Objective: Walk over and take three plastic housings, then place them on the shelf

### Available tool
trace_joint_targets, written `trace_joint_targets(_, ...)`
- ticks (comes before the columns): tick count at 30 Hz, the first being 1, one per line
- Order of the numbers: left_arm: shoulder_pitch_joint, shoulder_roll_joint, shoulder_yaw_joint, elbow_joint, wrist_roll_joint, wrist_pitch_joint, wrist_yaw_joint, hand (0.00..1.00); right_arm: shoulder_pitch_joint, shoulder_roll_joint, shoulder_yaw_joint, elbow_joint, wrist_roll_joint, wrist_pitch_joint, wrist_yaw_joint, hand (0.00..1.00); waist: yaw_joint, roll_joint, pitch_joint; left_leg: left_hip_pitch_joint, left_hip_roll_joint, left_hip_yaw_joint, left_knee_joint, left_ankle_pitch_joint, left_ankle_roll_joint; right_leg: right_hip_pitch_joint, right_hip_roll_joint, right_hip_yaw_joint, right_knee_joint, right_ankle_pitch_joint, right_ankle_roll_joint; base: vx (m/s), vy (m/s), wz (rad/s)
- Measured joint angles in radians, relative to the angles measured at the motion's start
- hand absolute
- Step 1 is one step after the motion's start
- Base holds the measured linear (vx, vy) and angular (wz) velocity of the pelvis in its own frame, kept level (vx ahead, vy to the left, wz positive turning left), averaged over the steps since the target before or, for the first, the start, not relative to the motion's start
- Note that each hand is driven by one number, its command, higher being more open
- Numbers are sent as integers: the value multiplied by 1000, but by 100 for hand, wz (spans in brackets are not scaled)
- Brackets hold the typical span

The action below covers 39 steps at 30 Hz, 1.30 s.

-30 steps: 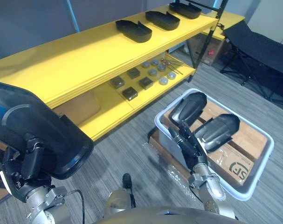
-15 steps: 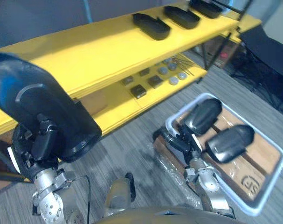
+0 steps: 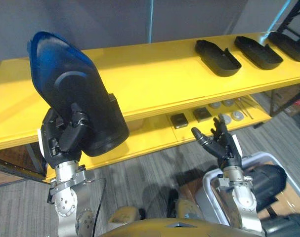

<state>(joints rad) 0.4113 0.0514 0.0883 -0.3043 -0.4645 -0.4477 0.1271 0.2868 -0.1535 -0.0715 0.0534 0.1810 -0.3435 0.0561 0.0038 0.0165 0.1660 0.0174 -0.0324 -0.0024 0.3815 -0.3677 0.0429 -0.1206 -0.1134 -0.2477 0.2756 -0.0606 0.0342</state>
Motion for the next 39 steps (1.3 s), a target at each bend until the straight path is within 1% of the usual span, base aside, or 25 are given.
trace_joint_targets(1,19,0,-4,2,0,-2,0,0,6,-9,-4,-3,9,-7,2,100,1,11,-9,8,35,19,27,2,-27,31,25,-8,-29,-12,-8,332,-151,26)
trace_joint_targets(2,16,-1,-7,7,3,-2,-1,0,6,-9,-16,-7,24,-11,4,100,-6,24,-8,-18,55,38,93,13,-40,57,35,-23,-51,-14,-20,373,-123,46)
trace_joint_targets(3,-7,-4,-13,33,5,-2,-6,0,5,-8,-48,-12,32,-13,1,100,-15,24,-5,-100,86,95,255,33,-59,107,38,-43,-103,-14,-25,375,-115,49)
trace_joint_targets(4,-29,-6,-14,56,5,-2,-6,0,-1,-8,-83,-16,32,-20,-1,100,-9,13,-4,-135,115,152,269,16,-48,153,25,-59,-132,-6,-24,363,-120,40)
trace_joint_targets(6,-59,-6,-19,64,6,-2,-10,0,-20,-10,-137,-35,37,-51,-12,100,-13,3,-3,-194,154,191,180,19,-60,186,1,-79,-162,-6,-24,380,-97,19)
trace_joint_targets(7,-77,-8,-18,64,10,-2,-28,0,-44,-14,-161,-52,42,-60,-32,100,-15,8,0,-228,184,190,95,49,-97,204,-9,-78,-175,-6,-23,396,-3,10)
trace_joint_targets(8,-85,-8,-22,64,16,-2,-34,0,-54,-17,-171,-58,42,-62,-45,100,-18,7,2,-240,194,187,57,77,-107,212,-9,-78,-176,-6,-23,318,118,-5)
trace_joint_targets(9,-100,-8,-30,63,46,-2,-50,0,-76,-30,-182,-59,41,-66,-74,100,-25,25,-1,-234,220,172,-34,162,-112,238,-10,-74,-174,-6,-22,313,160,-9)
trace_joint_targets(10,-103,-8,-37,61,56,0,-61,0,-83,-40,-183,-59,41,-66,-85,100,-29,39,-7,-225,225,163,-82,222,-109,248,-10,-69,-171,-9,-17,304,253,-43)
trace_joint_targets(11,-102,-8,-47,40,92,12,-75,0,-100,-71,-181,-64,40,-66,-99,100,-25,60,-19,-202,235,160,-150,403,-108,246,-10,-37,-151,-32,27,310,289,-59)
trace_joint_targets(12,-122,19,-47,32,118,27,-89,0,-120,-64,-176,-65,31,-69,-112,100,-30,38,-27,-178,204,181,-157,400,-128,248,-49,-11,-134,-69,73,295,272,-57)
trace_joint_targets(13,-137,28,-48,28,121,44,-96,0,-122,-61,-173,-70,30,-71,-117,100,-35,27,-28,-168,187,187,-173,402,-125,242,-70,-9,-127,-70,75,241,221,-32)
trace_joint_targets(14,-164,46,-49,21,121,80,-128,0,-129,-53,-173,-71,32,-80,-120,100,-43,12,-21,-137,155,207,-214,403,-110,235,-101,1,-116,-63,85,179,178,-19)
trace_joint_targets(15,-179,61,-49,20,122,112,-161,0,-129,-32,-173,-72,32,-82,-120,100,-50,2,-19,-108,133,224,-248,406,-99,246,-123,3,-117,-51,104,163,176,-18)
trace_joint_targets(17,-180,78,-49,16,122,160,-199,0,-123,7,-171,-87,28,-82,-119,100,-62,1,-20,-72,121,242,-283,405,-90,249,-136,5,-114,-31,126,121,123,-20)
trace_joint_targets(20,-191,98,-58,8,112,236,-242,0,-89,44,-143,-137,22,-84,-143,100,-68,0,-20,-40,118,264,-322,405,-90,248,-137,6,-118,-21,125,70,40,-20)
trace_joint_targets(21,-208,106,-74,7,98,287,-248,0,-63,48,-133,-159,18,-84,-159,100,-71,2,-21,-36,114,271,-331,407,-90,247,-137,7,-119,-21,125,39,5,-16)
trace_joint_targets(22,-218,111,-86,7,69,336,-253,0,-42,56,-129,-173,3,-84,-167,100,-83,2,-21,-27,114,279,-348,414,-90,245,-137,9,-120,-21,125,19,0,-13)
trace_joint_targets(23,-219,112,-88,7,64,353,-257,0,-32,60,-128,-180,-13,-84,-172,100,-93,3,-21,-21,113,283,-358,417,-91,244,-136,10,-121,-21,125,21,3,-25)
trace_joint_targets(24,-222,121,-97,8,35,398,-256,0,7,72,-129,-201,-16,-84,-174,100,-110,3,-21,-5,113,300,-377,422,-95,241,-135,20,-122,-21,125,16,8,-32)
trace_joint_targets(25,-225,128,-101,11,18,417,-246,0,32,78,-130,-212,-16,-84,-174,100,-121,4,-21,4,113,312,-386,424,-97,237,-134,37,-122,-21,125,15,16,-38)
trace_joint_targets(29,-325,163,-105,92,-88,446,-170,0,112,82,-154,-219,-15,-84,-171,100,-154,12,-22,10,112,359,-411,436,-96,205,-134,80,-121,-21,125,-12,25,-38)
trace_joint_targets(33,-467,166,-62,239,-131,447,-45,0,132,81,-165,-166,-20,-90,-188,100,-203,26,-20,31,112,405,-449,460,-98,180,-130,121,-124,-21,125,-68,19,-34)
trace_joint_targets(37,-565,187,-19,352,-178,452,26,0,132,79,-195,-52,-56,-89,-153,100,-215,45,-11,33,112,435,-470,478,-97,169,-125,144,-148,-26,119,-107,2,-22)
trace_joint_targets(39,-618,204,18,435,-211,456,67,0,143,79,-189,11,-57,-83,-125,100,-233,73,-5,26,123,440,-471,486,-105,163,-113,146,-154,-27,118,-135,-29,-8)
